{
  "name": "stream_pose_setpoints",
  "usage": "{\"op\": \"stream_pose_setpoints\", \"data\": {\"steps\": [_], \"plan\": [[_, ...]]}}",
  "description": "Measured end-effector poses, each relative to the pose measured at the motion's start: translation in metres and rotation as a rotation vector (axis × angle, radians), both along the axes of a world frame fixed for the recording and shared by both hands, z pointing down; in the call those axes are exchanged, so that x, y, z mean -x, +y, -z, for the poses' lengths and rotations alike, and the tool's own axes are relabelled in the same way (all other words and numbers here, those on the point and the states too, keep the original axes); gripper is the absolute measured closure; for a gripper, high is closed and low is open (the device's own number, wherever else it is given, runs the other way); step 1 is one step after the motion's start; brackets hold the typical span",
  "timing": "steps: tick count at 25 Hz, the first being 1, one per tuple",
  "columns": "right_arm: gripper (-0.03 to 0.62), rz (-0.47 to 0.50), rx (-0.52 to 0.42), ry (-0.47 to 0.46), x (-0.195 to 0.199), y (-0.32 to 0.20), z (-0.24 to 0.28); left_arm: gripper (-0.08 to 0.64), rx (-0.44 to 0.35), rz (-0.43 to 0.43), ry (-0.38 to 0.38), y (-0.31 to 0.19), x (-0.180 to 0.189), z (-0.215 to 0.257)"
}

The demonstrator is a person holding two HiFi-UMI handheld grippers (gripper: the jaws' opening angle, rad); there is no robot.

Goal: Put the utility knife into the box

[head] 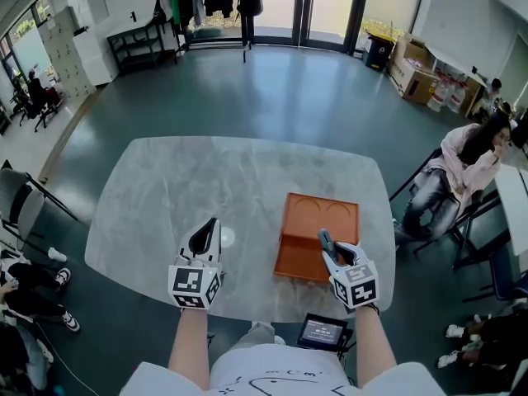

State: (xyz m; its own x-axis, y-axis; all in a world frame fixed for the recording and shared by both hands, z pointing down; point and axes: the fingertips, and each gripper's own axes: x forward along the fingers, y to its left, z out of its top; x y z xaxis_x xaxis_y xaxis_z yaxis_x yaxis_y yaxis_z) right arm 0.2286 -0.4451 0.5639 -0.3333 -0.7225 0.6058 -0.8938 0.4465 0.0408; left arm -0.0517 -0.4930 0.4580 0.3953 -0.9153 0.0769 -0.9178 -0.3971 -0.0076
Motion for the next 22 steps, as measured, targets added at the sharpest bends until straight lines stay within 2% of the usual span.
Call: {"op": "stream_pose_setpoints", "data": {"steps": [9,22], "plan": [[0.456,0.101,0.258,0.082,0.012,-0.002,-0.060,0.545,0.040,0.011,0.030,-0.029,0.010,-0.011],[0.456,0.167,0.467,0.151,0.019,0.002,-0.105,0.545,0.080,0.017,0.023,-0.047,0.016,-0.030]]}}
